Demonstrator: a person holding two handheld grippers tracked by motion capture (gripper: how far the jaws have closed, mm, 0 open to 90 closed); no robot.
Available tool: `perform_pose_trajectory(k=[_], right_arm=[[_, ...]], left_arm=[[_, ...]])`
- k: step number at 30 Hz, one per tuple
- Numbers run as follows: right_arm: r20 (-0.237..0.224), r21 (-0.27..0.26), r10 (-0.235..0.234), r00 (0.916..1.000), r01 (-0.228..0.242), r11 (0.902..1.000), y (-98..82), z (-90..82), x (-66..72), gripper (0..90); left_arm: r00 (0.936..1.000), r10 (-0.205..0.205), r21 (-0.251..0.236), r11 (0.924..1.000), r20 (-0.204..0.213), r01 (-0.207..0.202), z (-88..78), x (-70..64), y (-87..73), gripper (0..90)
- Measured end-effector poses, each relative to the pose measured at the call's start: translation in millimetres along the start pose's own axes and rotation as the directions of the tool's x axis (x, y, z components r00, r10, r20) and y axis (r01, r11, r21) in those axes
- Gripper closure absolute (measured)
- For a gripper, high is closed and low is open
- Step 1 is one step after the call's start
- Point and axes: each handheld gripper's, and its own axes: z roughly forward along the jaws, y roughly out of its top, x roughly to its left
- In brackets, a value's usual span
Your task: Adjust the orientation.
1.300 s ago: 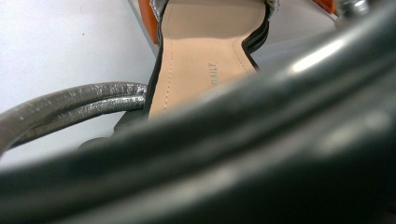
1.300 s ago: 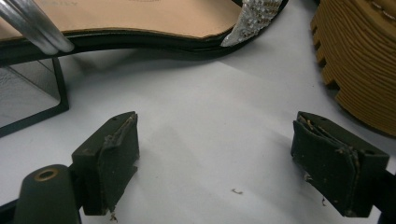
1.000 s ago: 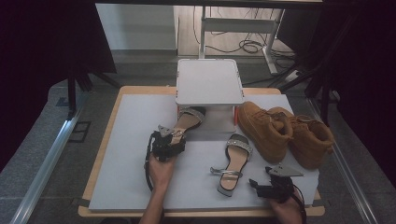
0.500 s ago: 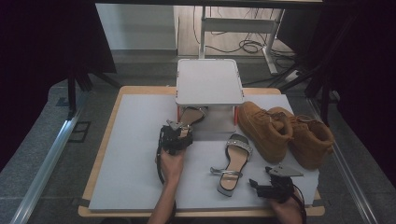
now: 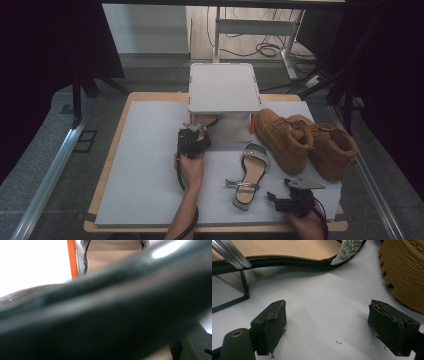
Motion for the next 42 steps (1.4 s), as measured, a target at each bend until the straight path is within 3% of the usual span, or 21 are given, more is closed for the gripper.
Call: perform_pose_trajectory(k=[10,16,23,27,29,34,42], right_arm=[[0.000,0.000,0.000,1.0000,0.000,1.0000,0.0,0.0,0.0,15.3],[-0.001,0.000,-0.001,1.0000,0.001,1.0000,-0.1,0.0,-0.1,15.3],[-0.001,-0.001,-0.001,1.0000,0.001,1.0000,-0.1,-0.1,-0.1,15.3],[-0.001,-0.001,-0.001,1.0000,0.001,1.0000,-0.2,-0.1,-0.1,15.4],[-0.001,-0.001,-0.001,1.0000,0.001,1.0000,-0.1,0.0,0.0,15.3],[-0.001,-0.001,-0.001,1.0000,0.001,1.0000,-0.2,0.0,0.0,15.3],[0.000,0.000,-0.002,1.0000,0.002,1.0000,-0.1,0.0,0.1,15.3]], left_arm=[[0.9987,-0.023,0.011,0.9997,-0.045,0.024,15.1,-5.2,6.6,39.0],[0.9964,-0.067,0.002,0.9978,-0.053,0.067,23.6,-8.9,9.9,38.9],[0.9962,-0.043,0.017,0.9989,-0.076,0.044,30.0,-12.3,10.0,38.6],[0.9974,-0.037,0.030,0.9988,-0.062,0.039,29.8,-10.6,10.8,37.5],[0.9992,-0.028,0.047,0.9985,-0.027,0.029,28.1,-9.0,12.2,34.9],[0.9998,-0.003,0.048,0.9988,-0.019,0.004,23.0,-11.0,11.6,30.1],[0.9993,0.024,0.027,0.9993,0.029,-0.025,2.2,-2.6,3.6,30.2]])
